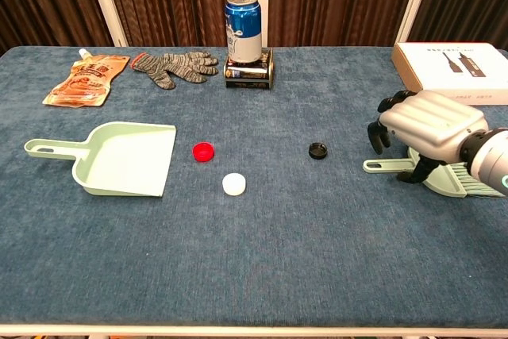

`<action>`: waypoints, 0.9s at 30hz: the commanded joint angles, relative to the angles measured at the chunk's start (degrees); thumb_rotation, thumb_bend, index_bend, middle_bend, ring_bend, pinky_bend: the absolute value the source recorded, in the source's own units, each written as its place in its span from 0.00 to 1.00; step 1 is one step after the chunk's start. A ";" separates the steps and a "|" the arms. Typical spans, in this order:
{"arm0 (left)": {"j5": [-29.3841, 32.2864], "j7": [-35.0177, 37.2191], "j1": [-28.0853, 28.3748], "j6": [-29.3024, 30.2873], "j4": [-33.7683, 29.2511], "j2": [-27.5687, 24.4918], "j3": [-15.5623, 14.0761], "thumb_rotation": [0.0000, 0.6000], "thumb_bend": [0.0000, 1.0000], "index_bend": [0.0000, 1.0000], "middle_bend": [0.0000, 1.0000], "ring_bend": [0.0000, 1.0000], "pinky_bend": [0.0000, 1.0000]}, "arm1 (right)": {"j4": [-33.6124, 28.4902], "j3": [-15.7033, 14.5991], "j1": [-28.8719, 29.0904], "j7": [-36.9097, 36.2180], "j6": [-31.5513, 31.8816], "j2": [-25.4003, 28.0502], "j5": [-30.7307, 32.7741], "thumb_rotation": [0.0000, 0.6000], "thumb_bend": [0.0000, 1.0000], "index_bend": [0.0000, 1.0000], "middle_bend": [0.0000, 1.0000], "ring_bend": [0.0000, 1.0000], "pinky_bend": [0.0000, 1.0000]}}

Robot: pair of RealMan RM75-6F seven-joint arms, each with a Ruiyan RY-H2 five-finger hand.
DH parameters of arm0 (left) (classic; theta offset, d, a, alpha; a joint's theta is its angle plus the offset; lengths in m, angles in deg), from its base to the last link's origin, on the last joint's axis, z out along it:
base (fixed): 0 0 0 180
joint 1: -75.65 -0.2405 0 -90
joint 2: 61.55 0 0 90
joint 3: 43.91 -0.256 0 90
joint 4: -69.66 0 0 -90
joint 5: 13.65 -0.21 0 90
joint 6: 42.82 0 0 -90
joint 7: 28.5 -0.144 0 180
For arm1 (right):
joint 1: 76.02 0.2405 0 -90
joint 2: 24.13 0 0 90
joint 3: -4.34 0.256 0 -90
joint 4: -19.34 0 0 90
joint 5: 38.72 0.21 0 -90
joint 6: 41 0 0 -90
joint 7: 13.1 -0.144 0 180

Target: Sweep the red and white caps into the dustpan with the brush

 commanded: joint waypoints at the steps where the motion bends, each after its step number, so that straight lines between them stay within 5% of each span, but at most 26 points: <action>1: -0.01 0.38 -0.02 -0.06 0.42 0.20 -0.03 1.00 0.11 0.24 0.24 0.18 0.10 | 0.52 -0.25 0.28 -0.08 -0.17 -0.48 0.41 1.00 0.13 0.46 0.41 0.13 0.14; 16: -1.11 0.38 1.39 -0.61 0.71 -0.15 0.54 1.00 0.11 0.23 0.24 0.18 0.10 | 0.49 -0.99 0.63 -4.01 -0.44 0.06 1.60 1.00 0.34 0.64 0.56 0.26 0.16; 21: -2.33 0.51 4.13 -2.26 -0.90 -1.37 1.76 1.00 0.11 0.23 0.24 0.18 0.10 | -2.08 -1.03 -0.03 -7.61 1.42 3.99 0.03 1.00 0.45 0.70 0.62 0.31 0.18; 27: -2.38 0.66 9.53 -8.71 -3.13 -2.21 3.28 1.00 0.11 0.23 0.24 0.18 0.11 | -7.33 0.16 -0.38 -12.38 3.65 11.89 -2.01 1.00 0.47 0.72 0.64 0.33 0.19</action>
